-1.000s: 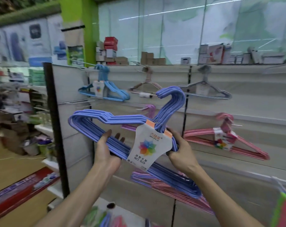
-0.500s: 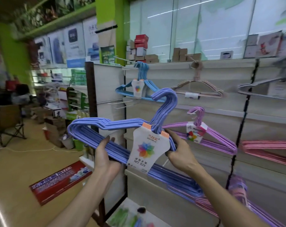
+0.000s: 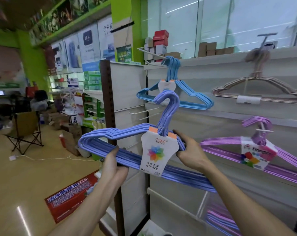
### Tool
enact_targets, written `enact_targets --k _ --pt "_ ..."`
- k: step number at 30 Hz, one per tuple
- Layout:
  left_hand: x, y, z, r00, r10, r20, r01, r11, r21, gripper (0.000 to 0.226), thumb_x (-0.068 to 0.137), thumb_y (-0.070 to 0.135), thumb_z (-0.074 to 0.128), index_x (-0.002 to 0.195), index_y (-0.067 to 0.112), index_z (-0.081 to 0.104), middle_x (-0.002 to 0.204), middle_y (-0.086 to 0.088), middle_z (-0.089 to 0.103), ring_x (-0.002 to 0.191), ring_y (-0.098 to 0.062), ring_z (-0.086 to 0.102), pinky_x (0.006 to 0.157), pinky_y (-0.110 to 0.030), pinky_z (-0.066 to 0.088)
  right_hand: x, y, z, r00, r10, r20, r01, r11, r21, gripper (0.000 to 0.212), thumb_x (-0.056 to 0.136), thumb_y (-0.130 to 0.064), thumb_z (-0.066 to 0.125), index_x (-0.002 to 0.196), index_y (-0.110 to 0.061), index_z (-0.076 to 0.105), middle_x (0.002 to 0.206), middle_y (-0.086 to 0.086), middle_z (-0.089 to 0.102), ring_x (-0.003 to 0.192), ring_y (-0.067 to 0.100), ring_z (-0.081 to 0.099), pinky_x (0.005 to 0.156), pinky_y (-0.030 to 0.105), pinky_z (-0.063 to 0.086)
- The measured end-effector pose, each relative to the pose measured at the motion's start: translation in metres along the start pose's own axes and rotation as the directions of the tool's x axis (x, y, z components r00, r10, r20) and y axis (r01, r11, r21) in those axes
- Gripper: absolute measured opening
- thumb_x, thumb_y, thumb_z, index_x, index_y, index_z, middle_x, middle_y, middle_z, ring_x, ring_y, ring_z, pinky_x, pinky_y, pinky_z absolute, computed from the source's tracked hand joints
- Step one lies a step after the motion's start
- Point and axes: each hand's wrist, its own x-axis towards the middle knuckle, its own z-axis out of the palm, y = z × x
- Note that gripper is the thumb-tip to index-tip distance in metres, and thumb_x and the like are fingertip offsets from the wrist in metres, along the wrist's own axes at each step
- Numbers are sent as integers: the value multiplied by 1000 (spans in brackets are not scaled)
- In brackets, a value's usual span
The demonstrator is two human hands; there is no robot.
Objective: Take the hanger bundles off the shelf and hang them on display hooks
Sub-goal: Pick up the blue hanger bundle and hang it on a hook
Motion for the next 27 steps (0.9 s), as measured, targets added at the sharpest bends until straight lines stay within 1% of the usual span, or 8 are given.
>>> enact_targets --k 4,9,12,15,17,19,22,27 --pt "51 12 -14 1000 -10 -15 9 998 -68 21 92 16 60 110 10 51 96 -15 57 105 -31 56 108 -52 42 39 7 22 999 13 29 -11 998 -65 72 84 -2 59 150 -24 41 135 -2 62 122 19 60 95 29 47" --pt "103 13 -22 996 -74 -39 71 995 -70 10 97 19 54 99 9 53 87 -14 57 86 -28 58 111 -50 39 83 17 50 998 36 56 -27 988 -155 76 81 -3 58 151 -24 38 141 -1 58 128 24 55 101 35 47" --pt "136 12 -22 991 -123 -58 119 991 -66 14 98 18 50 106 7 52 88 -16 57 84 -29 57 109 -50 40 109 23 64 996 71 55 -57 973 -222 79 79 -6 56 153 -27 36 142 0 58 127 26 55 100 39 48" --pt "167 8 -22 984 -172 -46 171 985 -38 16 99 16 46 91 5 54 85 -16 56 80 -29 56 93 -48 46 133 29 74 993 107 41 -91 956 -279 80 78 -9 55 152 -28 35 142 -1 58 126 27 56 97 40 49" --pt "189 7 -19 971 -237 -31 237 971 -6 20 99 18 45 90 4 55 85 -16 57 79 -31 56 80 -47 47 148 33 81 990 141 27 -126 940 -316 81 77 -11 53 153 -30 33 143 -4 57 125 26 56 94 39 50" --pt "215 5 -18 959 -284 -25 284 959 15 21 99 19 46 90 3 56 85 -17 58 80 -33 57 76 -47 48 163 37 86 985 171 10 -157 926 -343 82 76 -11 52 154 -31 32 144 -4 56 125 26 56 93 39 50" --pt "252 -2 -16 947 -322 -9 322 946 30 19 97 18 49 106 3 56 93 -19 61 87 -35 60 86 -52 49 182 44 93 976 216 -27 -210 902 -377 83 77 -11 52 154 -34 29 146 -3 54 127 28 54 90 37 49" --pt "303 -14 -14 909 -416 19 414 907 76 41 89 17 56 129 8 55 128 -25 59 123 -42 55 106 -58 41 203 58 103 954 283 -96 -296 857 -422 85 77 -14 52 154 -39 25 140 0 59 119 31 57 85 38 51"
